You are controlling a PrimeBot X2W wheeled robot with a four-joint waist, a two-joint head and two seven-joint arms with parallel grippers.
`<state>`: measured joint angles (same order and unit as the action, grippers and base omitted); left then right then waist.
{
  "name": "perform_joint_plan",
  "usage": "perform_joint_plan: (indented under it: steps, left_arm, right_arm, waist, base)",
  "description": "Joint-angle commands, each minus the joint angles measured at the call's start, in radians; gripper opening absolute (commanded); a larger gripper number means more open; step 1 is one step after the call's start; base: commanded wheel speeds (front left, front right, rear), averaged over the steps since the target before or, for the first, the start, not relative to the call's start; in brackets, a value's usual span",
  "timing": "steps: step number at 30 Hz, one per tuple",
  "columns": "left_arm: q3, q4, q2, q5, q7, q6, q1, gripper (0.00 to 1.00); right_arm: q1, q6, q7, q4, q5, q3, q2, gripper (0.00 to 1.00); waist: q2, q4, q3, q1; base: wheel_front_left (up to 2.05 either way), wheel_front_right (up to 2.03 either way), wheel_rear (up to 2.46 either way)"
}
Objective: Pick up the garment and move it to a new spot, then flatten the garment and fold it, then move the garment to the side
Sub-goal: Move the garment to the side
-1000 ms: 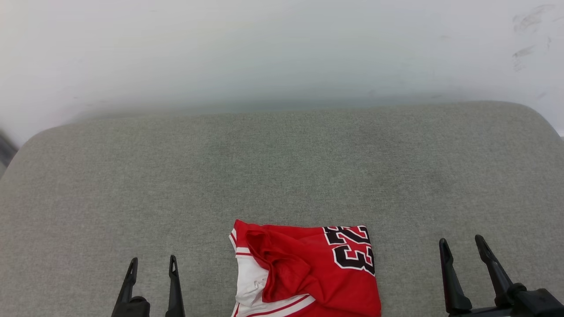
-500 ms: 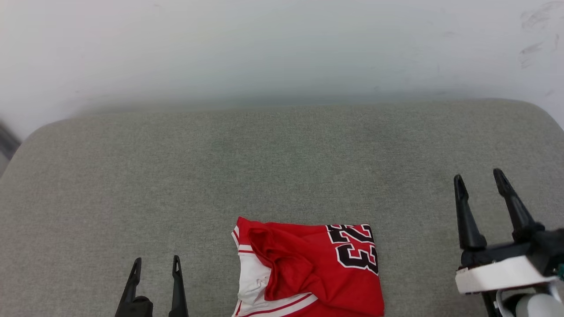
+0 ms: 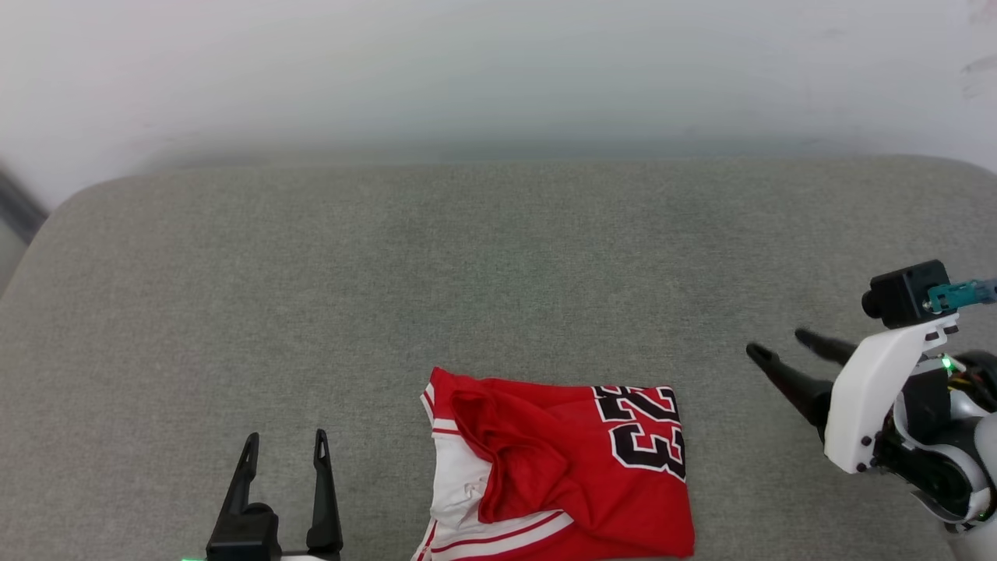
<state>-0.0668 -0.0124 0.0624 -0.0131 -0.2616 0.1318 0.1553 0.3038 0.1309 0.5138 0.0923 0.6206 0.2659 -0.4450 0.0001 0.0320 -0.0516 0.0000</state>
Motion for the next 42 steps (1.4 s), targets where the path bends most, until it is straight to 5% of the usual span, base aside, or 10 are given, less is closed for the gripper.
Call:
perform_joint_plan:
  steps: [1,6,11,27,28,29,42]
  left_arm:
    - [-0.004,0.000,0.001,-0.003,-0.005,-0.001,-0.012,1.00]
    - [-0.012,-0.002,-0.002,-0.003,-0.005,-0.006,-0.038,1.00]
    - [-0.017,0.004,-0.001,0.002,-0.005,-0.017,-0.070,1.00]
    - [-0.042,-0.013,-0.006,-0.005,-0.005,-0.030,-0.146,1.00]
    - [-0.041,-0.013,-0.006,-0.006,-0.005,-0.028,-0.145,1.00]
    - [-0.041,-0.013,-0.006,-0.006,-0.005,-0.027,-0.144,1.00]
    - [-0.026,-0.026,-0.007,-0.002,-0.005,-0.022,-0.089,1.00]
  right_arm:
    - [0.008,0.000,0.045,0.009,0.051,0.002,-0.012,1.00]
    - [-0.033,0.000,0.250,0.042,0.270,0.025,-0.034,1.00]
    - [-0.059,0.000,0.302,0.081,0.367,0.020,0.007,1.00]
    - [-0.071,-0.003,0.277,0.323,0.335,0.178,0.107,1.00]
    - [-0.072,-0.004,0.268,0.324,0.328,0.191,0.104,0.38]
    - [-0.069,-0.005,0.255,0.321,0.327,0.200,0.100,0.00]
    - [0.081,0.000,0.080,0.188,0.348,0.258,0.016,0.00]
  waist:
    - [-0.0001,0.007,-0.010,0.0000]
    - [-0.0001,0.031,-0.038,0.0000]
    - [-0.0001,0.065,-0.077,0.0000]
    - [-0.0001,0.153,-0.170,0.0000]
    - [-0.0001,0.153,-0.170,0.0000]
    - [-0.0001,0.152,-0.170,0.0000]
    - [-0.0001,0.080,-0.069,0.0000]
  base:
    - [0.00,0.00,0.00]
    - [0.00,0.00,0.00]
    - [0.00,0.00,0.00]
    - [0.00,0.00,0.00]
    - [0.00,0.00,0.00]
    - [0.00,0.00,0.00]
    - [0.00,0.00,0.00]
